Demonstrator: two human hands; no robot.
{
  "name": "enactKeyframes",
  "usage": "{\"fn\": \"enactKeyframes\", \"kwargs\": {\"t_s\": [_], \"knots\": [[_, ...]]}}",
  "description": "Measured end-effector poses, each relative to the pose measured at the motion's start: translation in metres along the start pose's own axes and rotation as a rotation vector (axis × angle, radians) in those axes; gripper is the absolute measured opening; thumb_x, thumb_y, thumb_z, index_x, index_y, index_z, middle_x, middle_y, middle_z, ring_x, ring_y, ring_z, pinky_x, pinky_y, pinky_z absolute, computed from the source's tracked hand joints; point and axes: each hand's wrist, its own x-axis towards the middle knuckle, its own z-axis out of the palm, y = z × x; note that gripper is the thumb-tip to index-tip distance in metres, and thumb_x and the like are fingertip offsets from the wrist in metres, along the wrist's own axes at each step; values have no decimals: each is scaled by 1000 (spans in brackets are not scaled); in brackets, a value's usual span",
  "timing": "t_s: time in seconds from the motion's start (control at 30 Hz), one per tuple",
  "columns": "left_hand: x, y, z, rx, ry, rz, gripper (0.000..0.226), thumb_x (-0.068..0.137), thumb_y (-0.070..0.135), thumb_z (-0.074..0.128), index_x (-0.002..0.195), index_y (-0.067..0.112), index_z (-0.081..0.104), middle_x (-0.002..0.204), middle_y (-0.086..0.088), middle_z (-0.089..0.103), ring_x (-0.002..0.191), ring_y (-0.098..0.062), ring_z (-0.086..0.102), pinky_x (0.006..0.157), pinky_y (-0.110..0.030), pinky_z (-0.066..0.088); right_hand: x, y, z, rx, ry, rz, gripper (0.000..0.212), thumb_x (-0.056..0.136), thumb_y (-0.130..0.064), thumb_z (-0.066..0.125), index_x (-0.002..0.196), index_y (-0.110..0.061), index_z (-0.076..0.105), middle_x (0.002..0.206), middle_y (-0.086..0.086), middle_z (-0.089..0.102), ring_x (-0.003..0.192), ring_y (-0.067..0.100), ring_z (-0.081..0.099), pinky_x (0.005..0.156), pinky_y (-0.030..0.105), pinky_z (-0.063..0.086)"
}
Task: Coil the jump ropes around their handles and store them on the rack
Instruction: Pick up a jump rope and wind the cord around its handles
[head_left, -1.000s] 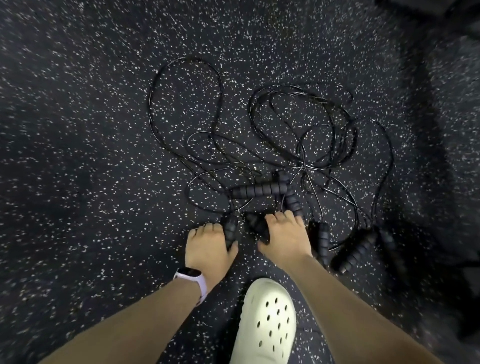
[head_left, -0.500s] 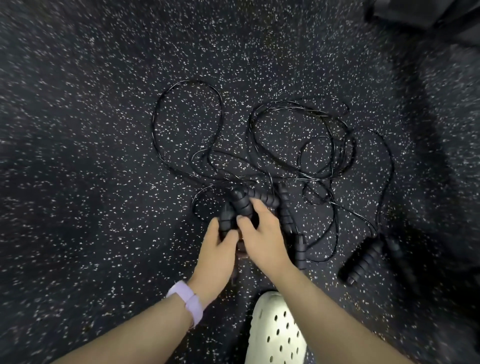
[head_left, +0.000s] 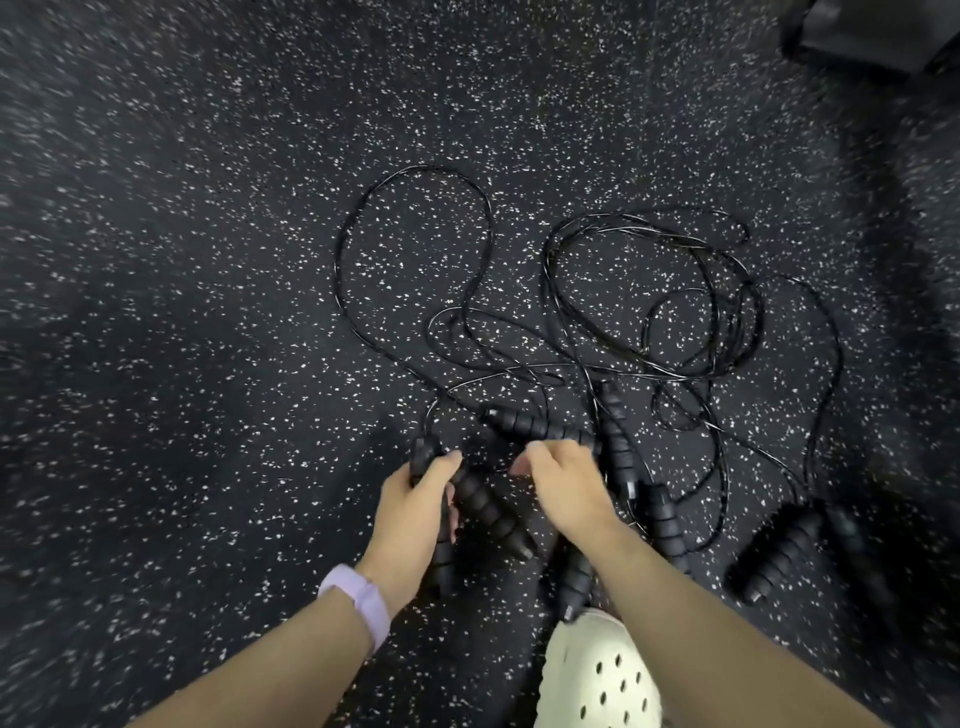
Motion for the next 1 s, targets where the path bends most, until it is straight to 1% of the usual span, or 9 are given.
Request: {"fn": "enactKeyframes", "kwargs": {"t_s": [0.07,0.17,0.27,0.43,0.6,0.73,0.83,0.93,1.0], "knots": [[1,1,-7,39,11,-23,44,86,53,68,69,15,53,58,-9,55,49,-20,53,60,-34,45,15,4,-2,-336,151,-193,21,89,-35,55,102,-23,67,107,-1,62,95,24,63,79,37,53],[1,0,-15,59,17,-18,45,78,64,66,66,23,55,59,-6,57,51,-20,55,63,-38,46,33,9,-6,-835,224,-273,55,92,-29,66,142,-17,44,135,9,46,122,30,48,101,42,44],[4,1,-19,17,41,17,34,88,57,62,75,26,58,63,-4,58,50,-22,56,60,-38,49,43,1,-10,-993,113,-213,56,94,-37,64,143,-17,46,136,5,57,128,28,50,109,43,36],[7,6,-17,-83,90,3,26,98,41,58,93,15,59,60,-6,60,49,-22,56,52,-33,49,13,-39,8,-257,-108,22,36,74,-46,57,102,-23,56,86,1,70,81,26,67,72,32,47],[3,16,-8,-239,113,-79,40,91,47,61,105,10,62,70,-14,63,51,-27,61,51,-35,51,-20,-71,43,420,-410,108,26,63,-24,49,85,-10,56,57,4,60,40,22,47,45,29,38],[1,27,-14,-293,72,-105,54,78,68,58,102,23,75,91,-15,75,67,-31,70,54,-41,55,-29,-80,46,454,-455,95,36,65,-24,49,98,-12,57,70,9,57,48,23,51,48,29,41],[-5,35,-22,-215,114,-73,64,79,80,42,113,33,71,105,-7,76,92,-31,75,68,-53,62,-35,-88,43,433,-511,56,45,69,-32,60,111,-16,63,90,12,68,75,30,64,64,40,52],[-19,53,-25,-212,242,-22,55,95,70,36,113,30,70,110,-4,73,103,-24,70,95,-52,57,-49,-103,36,293,-473,-63,44,74,-39,71,117,-30,64,108,1,75,100,20,70,91,44,58],[-31,74,-27,-315,273,-85,50,102,63,39,111,25,71,107,-8,75,99,-27,71,87,-50,59,-61,-119,22,210,-488,-176,37,87,-41,76,120,-34,61,104,-11,73,94,6,69,89,33,55]]}}
